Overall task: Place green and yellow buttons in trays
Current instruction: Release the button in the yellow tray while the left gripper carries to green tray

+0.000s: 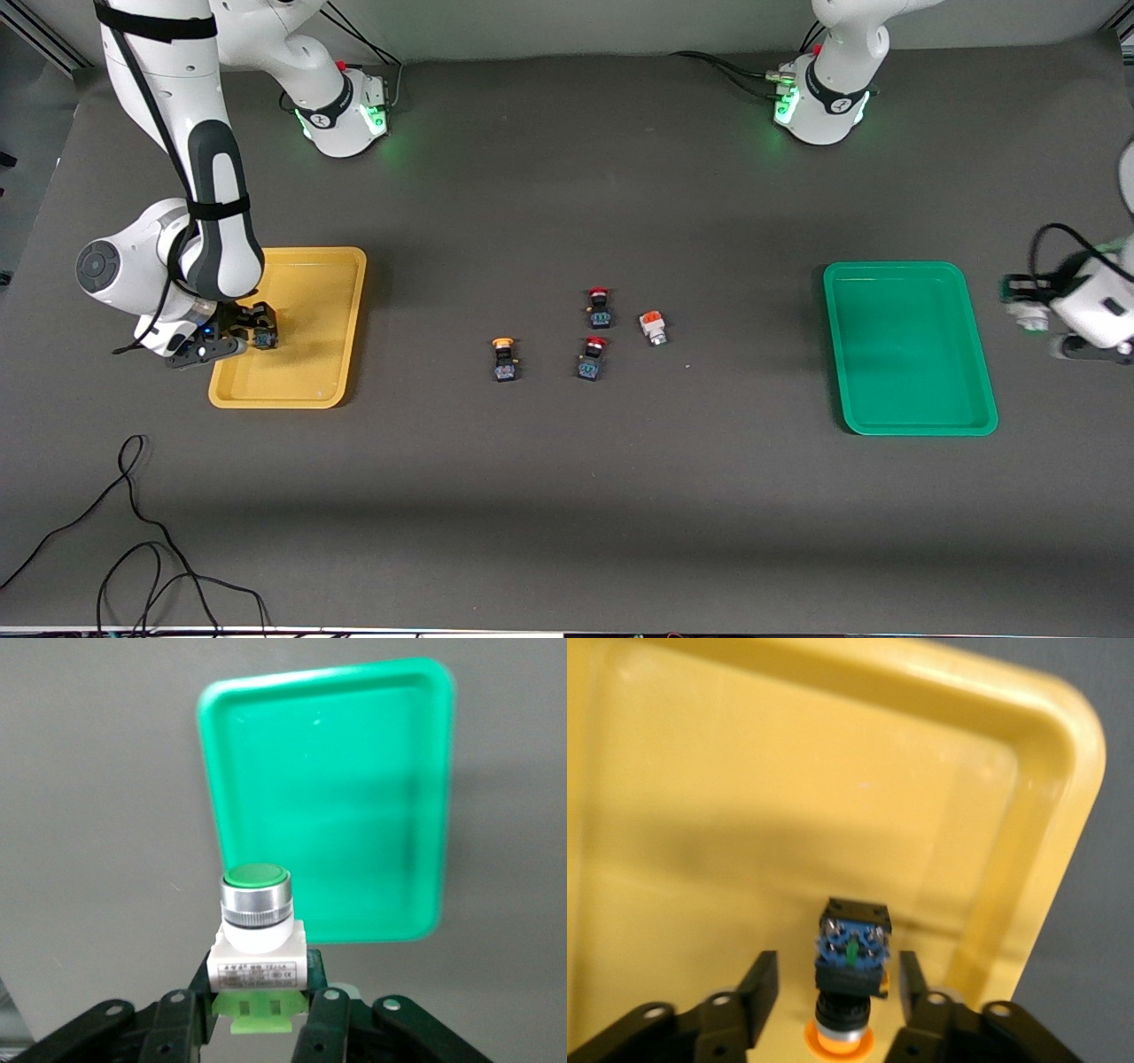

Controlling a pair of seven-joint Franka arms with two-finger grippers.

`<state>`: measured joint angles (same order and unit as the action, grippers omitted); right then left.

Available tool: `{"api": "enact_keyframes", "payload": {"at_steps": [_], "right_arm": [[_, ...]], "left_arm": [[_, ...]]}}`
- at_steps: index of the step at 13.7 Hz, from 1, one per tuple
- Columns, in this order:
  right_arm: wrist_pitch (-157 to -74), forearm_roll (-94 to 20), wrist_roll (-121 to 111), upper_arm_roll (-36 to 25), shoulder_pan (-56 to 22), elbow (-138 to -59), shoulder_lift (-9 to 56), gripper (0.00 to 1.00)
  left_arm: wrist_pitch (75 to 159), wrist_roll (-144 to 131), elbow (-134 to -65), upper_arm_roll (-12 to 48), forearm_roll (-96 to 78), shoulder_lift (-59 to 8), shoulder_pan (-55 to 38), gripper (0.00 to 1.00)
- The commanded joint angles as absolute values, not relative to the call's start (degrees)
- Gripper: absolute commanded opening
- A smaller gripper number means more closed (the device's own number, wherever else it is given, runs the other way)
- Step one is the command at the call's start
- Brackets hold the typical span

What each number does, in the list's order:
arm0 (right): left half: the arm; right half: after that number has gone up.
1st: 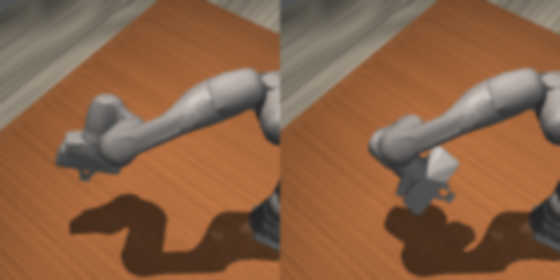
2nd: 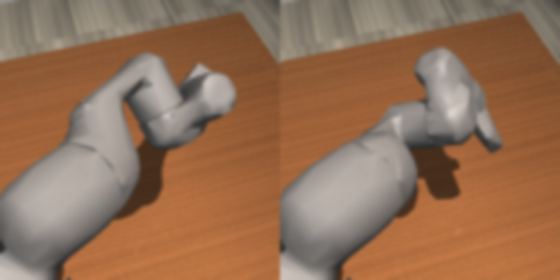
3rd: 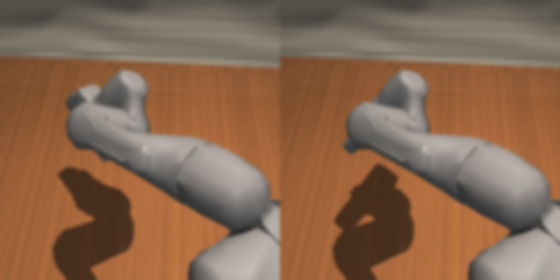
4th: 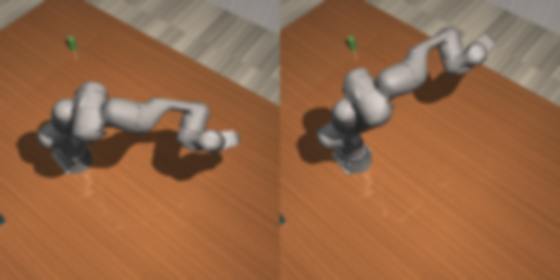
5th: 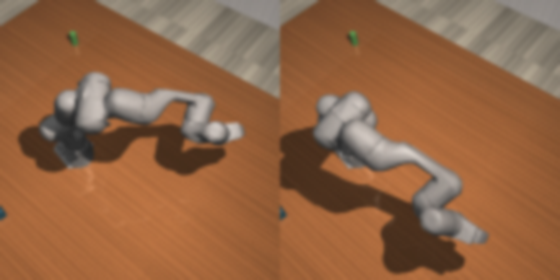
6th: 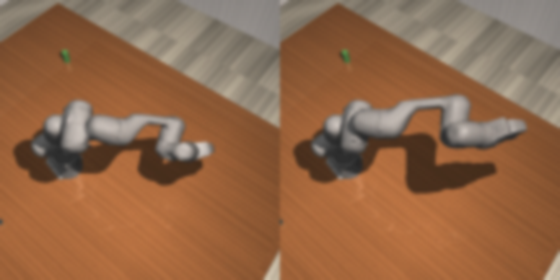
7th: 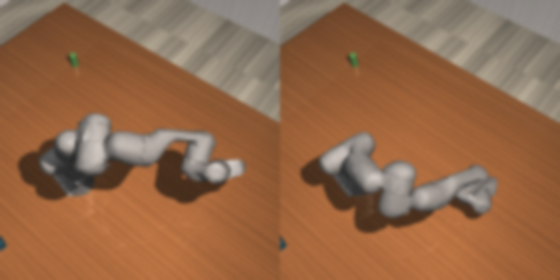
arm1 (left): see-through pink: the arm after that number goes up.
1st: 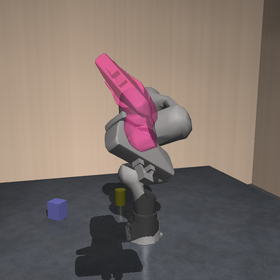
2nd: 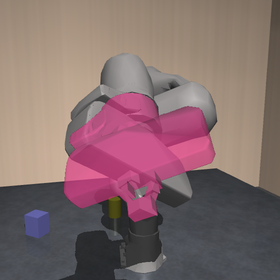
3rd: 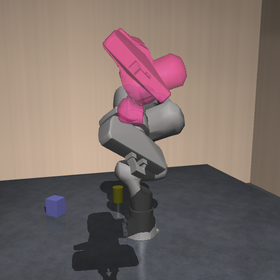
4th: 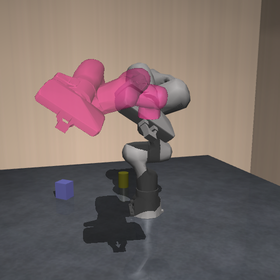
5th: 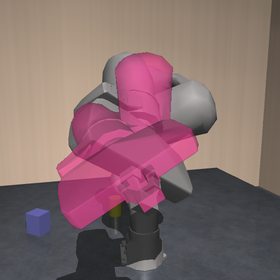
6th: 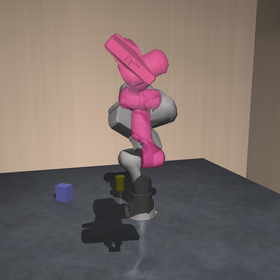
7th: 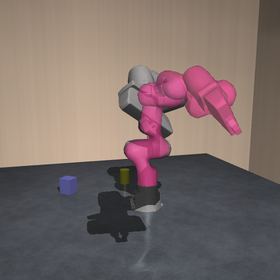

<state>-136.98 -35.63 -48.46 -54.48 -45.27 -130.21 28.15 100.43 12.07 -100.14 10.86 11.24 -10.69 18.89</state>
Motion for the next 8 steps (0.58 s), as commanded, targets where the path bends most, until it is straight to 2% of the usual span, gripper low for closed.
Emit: {"api": "enact_keyframes", "payload": {"at_steps": [1,4,6,8], "right_arm": [[-128.4,-35.4,-46.3,-55.5,-45.5,-123.5,27.9,1.00],[-112.0,-22.0,-33.0,-56.4,-45.4,-107.4,27.2,1.00],[-100.9,-19.7,-29.6,-56.2,-45.4,-96.5,28.0,1.00],[-99.1,-19.7,-26.2,-54.8,-45.8,-92.7,28.0,1.00]], "left_arm": [[117.4,19.7,-112.9,12.0,12.7,-10.0,25.4,0.00],[132.6,19.1,-122.5,11.9,12.8,-12.0,27.3,0.00],[141.3,16.5,-126.6,11.8,12.8,-16.0,27.5,0.00],[145.7,10.0,-129.4,11.8,12.9,-18.5,26.8,0.00]]}}
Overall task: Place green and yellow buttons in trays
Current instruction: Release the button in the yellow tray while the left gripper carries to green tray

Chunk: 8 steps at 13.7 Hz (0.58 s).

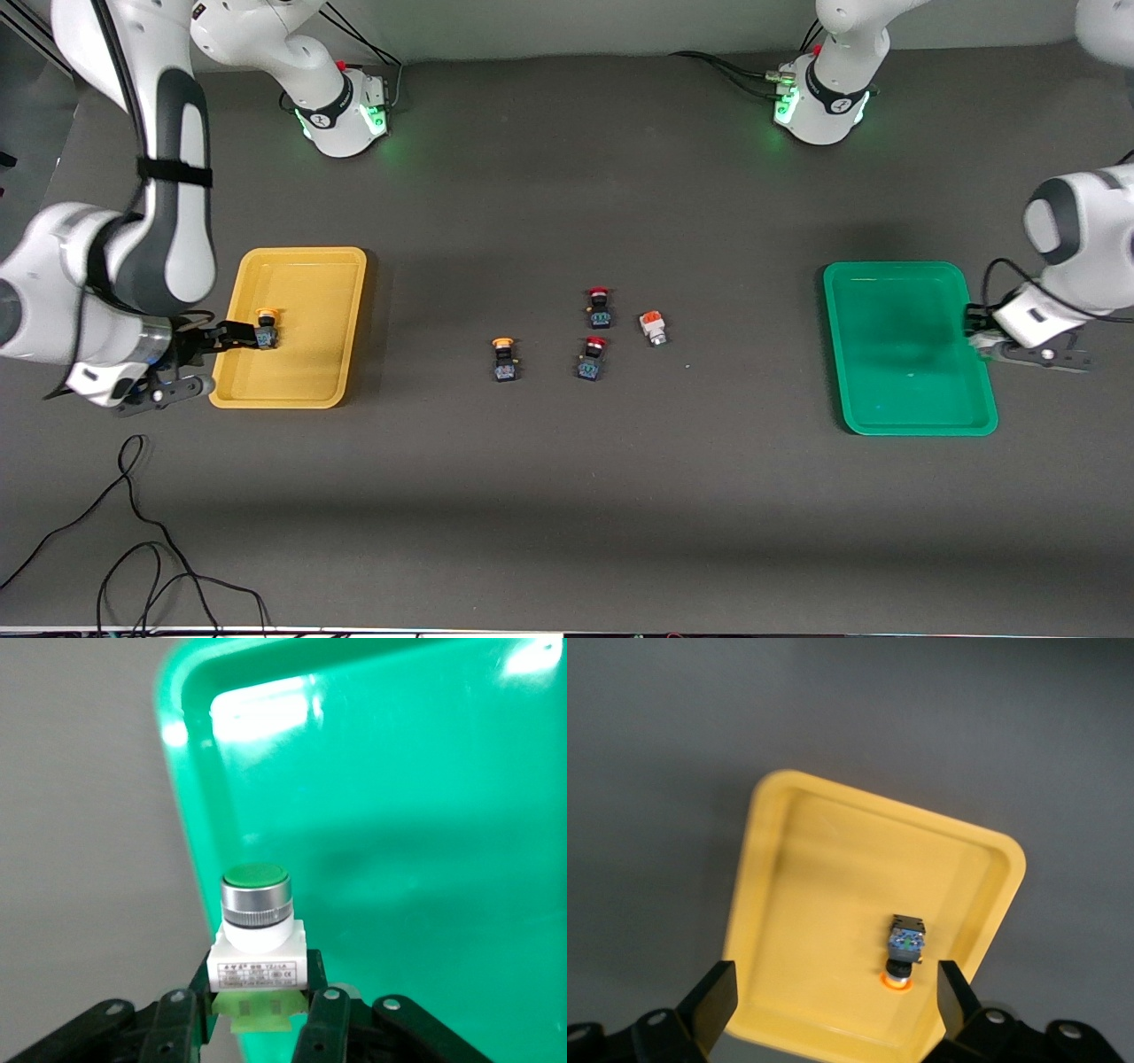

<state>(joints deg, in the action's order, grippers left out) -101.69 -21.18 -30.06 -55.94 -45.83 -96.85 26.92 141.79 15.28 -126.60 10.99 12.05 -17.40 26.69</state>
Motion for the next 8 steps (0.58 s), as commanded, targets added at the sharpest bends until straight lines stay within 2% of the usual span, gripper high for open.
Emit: {"api": "enact_keyframes", "payload": {"at_steps": [1,6,7,8], "right_arm": [[-99.1,-19.9,-23.8,-52.7,-46.3,-91.9,28.0,1.00],[-102.9,-20.8,3.2,-34.7,-46.7,-87.7,31.4,1.00],[-105.4,-22.2,6.6,-31.7,-46.7,-87.2,32.2,1.00],[-108.3,-23.4,11.1,-29.2,-46.8,-87.2,32.8,1.00]], "left_arm": [[147.5,9.1,-130.0,11.8,13.0,-19.5,26.5,0.00],[153.2,9.1,-130.0,10.8,17.4,-23.7,27.7,0.00],[153.2,8.9,-129.9,10.8,17.4,-23.8,27.6,0.54],[152.9,9.0,-129.9,10.8,17.5,-23.6,27.8,1.00]]}}
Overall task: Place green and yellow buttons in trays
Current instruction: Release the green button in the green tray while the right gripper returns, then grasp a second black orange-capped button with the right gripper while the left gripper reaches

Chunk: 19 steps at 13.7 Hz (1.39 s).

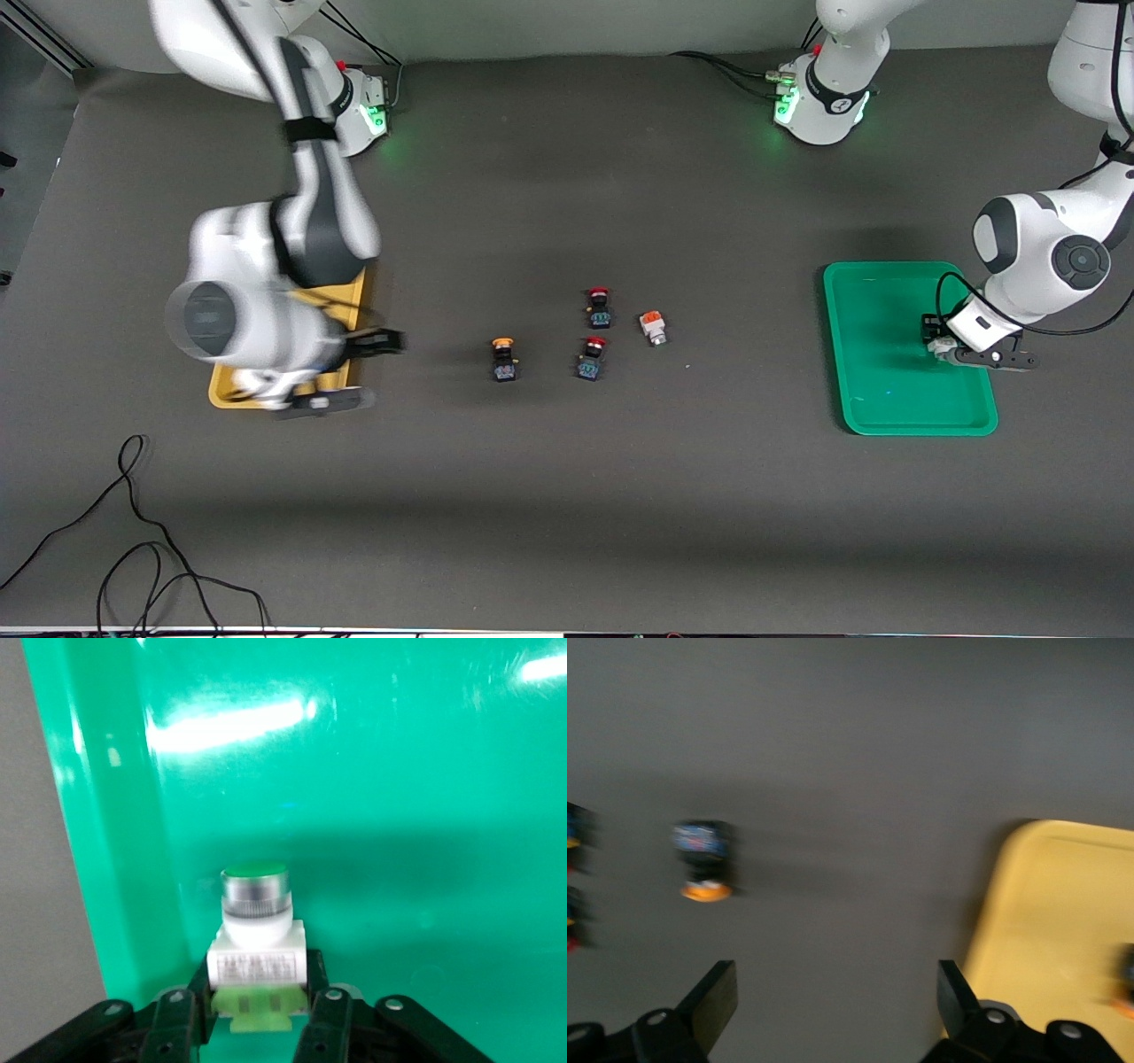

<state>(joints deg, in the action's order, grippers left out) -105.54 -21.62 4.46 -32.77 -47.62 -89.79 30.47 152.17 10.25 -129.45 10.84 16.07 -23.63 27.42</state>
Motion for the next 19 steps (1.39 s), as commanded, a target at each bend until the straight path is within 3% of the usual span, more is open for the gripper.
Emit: {"api": "enact_keyframes", "payload": {"at_steps": [1,3,5,8,11,14,16,19], "right_arm": [[-111.3,-23.3,15.9,-26.2,-46.8,-87.0,34.1,1.00],[-117.5,-22.9,20.4,-22.6,-46.8,-87.0,35.8,1.00],[-124.5,-22.8,22.2,-21.8,-48.4,-87.4,40.2,1.00],[-133.5,-22.8,22.4,-21.7,-49.2,-87.9,46.1,1.00],[-134.6,-23.1,22.4,-21.6,-49.3,-88.7,47.4,0.99],[-134.6,-23.5,22.6,-21.5,-50.3,-90.7,47.1,0.93],[-134.5,-23.6,22.7,-21.5,-51.2,-91.8,46.7,0.83],[-134.3,-23.6,22.7,-21.5,-52.0,-92.7,46.4,0.57]], "left_arm": [[152.0,8.9,-129.7,10.8,17.5,-23.0,27.6,1.00],[146.4,8.9,-129.1,11.2,17.4,-19.4,27.2,1.00],[133.8,8.5,-126.3,13.3,16.5,-13.0,26.2,1.00],[110.9,8.9,-115.9,18.3,12.7,-6.4,25.2,1.00],[95.0,8.8,-102.4,22.6,7.8,-5.8,25.0,1.00],[92.0,0.6,-98.8,24.4,2.8,-6.3,21.1,1.00],[92.7,-11.2,-98.4,24.5,2.4,-8.3,14.0,1.00],[97.8,-29.6,-98.2,24.6,0.1,-12.2,5.0,1.00]]}}
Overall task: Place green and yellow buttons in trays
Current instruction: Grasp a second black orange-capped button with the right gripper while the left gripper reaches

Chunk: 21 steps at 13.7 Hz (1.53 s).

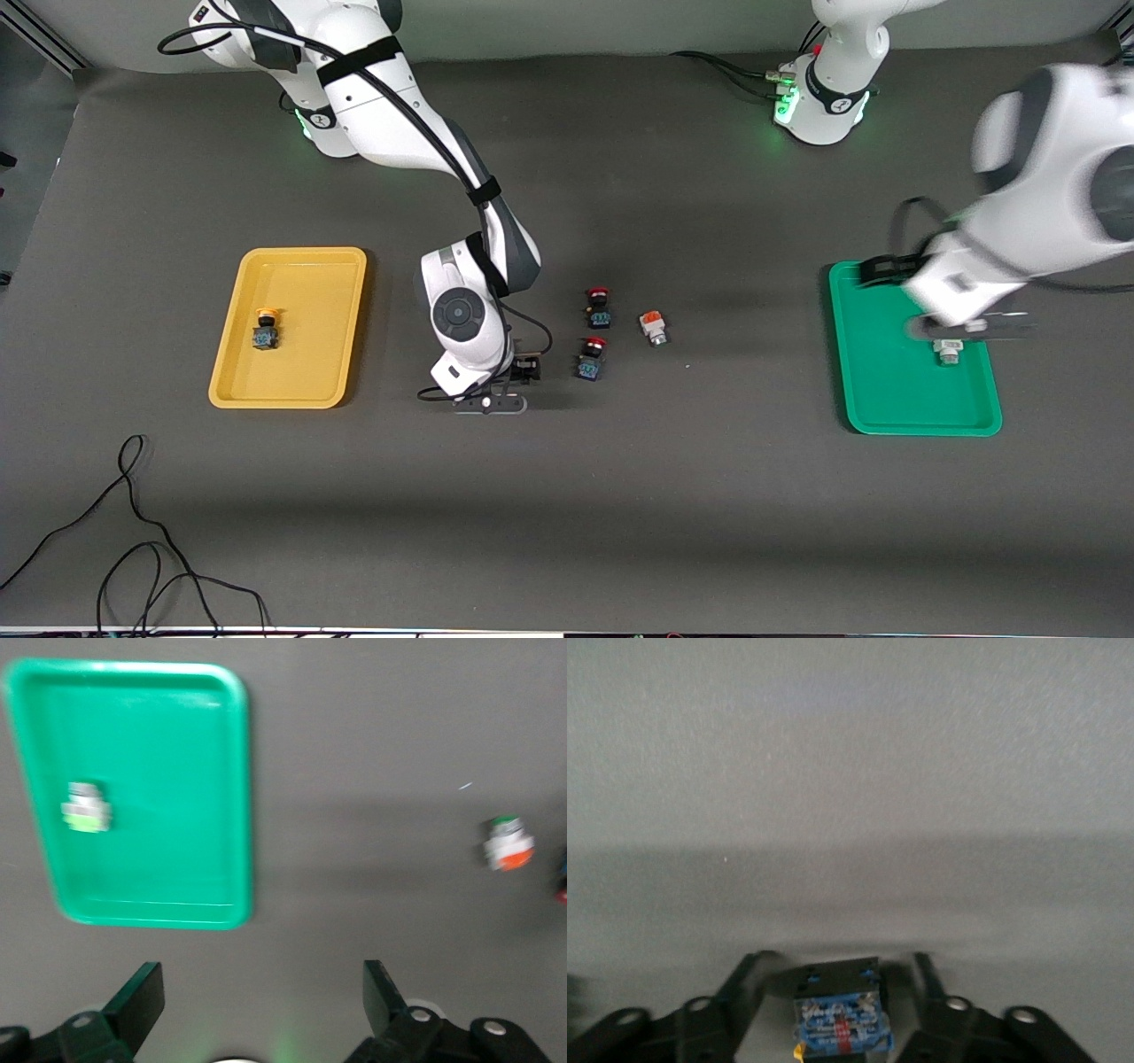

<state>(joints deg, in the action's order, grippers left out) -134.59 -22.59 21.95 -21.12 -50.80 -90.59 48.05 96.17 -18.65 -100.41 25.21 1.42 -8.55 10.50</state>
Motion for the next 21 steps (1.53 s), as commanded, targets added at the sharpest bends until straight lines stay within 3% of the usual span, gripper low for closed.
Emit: {"api": "enact_keyframes", "payload": {"at_steps": [1,3,6,12,15,18,19,20,21], "right_arm": [[-134.3,-23.6,22.7,-21.5,-52.1,-92.8,46.2,0.47],[-133.9,-23.6,22.1,-22.0,-52.0,-92.7,45.4,0.32],[-127.3,-22.4,20.8,-23.1,-51.2,-91.2,41.4,0.31],[-104.0,-20.3,16.2,-29.1,-51.1,-83.1,31.2,0.31],[-95.3,-13.5,-1.9,-33.9,-51.1,-83.8,25.3,0.31],[-93.8,-11.4,-25.2,-41.9,-51.2,-89.0,21.0,0.31],[-94.3,-11.3,-29.5,-44.5,-51.4,-91.8,19.7,0.31],[-95.4,-11.2,-32.9,-46.8,-51.6,-94.8,18.6,0.31],[-97.9,-10.5,-36.1,-48.8,-51.9,-98.3,17.6,0.31]], "left_arm": [[100.2,-35.2,-98.2,24.6,-0.1,-14.0,1.8,1.00],[106.4,-42.2,-98.4,24.5,0.8,-18.7,-3.7,1.00],[113.0,-48.7,-98.9,24.5,1.0,-25.4,-7.5,1.00],[127.2,-57.7,-100.5,24.2,7.5,-35.0,-13.2,1.00],[130.9,-58.6,-102.8,23.8,9.8,-37.3,-13.8,1.00],[134.5,-61.3,-106.7,23.7,13.0,-37.3,-13.8,0.99],[134.6,-61.6,-107.4,23.7,14.0,-37.4,-13.8,0.96],[134.6,-61.7,-107.7,23.7,14.9,-37.3,-13.8,0.79],[134.6,-61.7,-107.6,23.8,15.3,-37.4,-13.7,0.53]]}}
